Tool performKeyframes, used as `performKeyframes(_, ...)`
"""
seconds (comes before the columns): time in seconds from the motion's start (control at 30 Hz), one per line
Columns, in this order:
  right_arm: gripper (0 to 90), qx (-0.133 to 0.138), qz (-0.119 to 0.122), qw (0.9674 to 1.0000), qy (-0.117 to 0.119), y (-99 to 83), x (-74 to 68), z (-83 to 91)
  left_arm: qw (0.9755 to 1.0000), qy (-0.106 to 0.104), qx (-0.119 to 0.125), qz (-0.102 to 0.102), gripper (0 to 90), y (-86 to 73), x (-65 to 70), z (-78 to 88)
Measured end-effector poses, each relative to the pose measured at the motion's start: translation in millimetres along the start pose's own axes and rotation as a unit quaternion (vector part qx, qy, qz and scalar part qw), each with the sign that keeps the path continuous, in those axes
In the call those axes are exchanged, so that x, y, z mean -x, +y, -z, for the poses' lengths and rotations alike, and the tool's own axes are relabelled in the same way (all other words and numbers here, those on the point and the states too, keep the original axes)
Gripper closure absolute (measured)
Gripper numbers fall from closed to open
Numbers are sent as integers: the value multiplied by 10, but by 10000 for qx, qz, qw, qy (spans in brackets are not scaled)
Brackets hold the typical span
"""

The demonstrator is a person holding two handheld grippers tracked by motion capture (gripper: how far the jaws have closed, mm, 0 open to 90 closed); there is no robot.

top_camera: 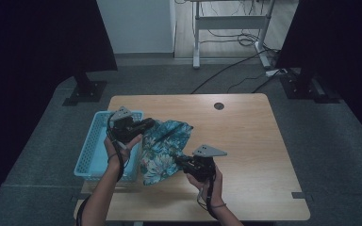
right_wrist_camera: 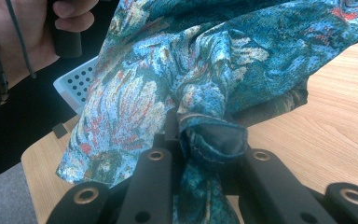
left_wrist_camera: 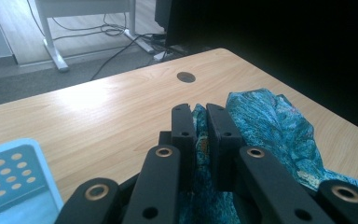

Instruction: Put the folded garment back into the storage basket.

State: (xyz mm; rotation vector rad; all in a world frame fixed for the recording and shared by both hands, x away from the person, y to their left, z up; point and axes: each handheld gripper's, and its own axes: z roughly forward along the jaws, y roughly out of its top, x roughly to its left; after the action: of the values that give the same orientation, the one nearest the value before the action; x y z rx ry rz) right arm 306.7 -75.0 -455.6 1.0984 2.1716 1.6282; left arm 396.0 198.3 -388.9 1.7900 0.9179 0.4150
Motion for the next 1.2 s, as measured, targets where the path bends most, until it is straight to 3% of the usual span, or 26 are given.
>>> performKeyframes(1.2, 785, -44, 117, 9999, 116, 161, -130, -194, 9998, 150, 121, 41, 823, 41, -168, 165)
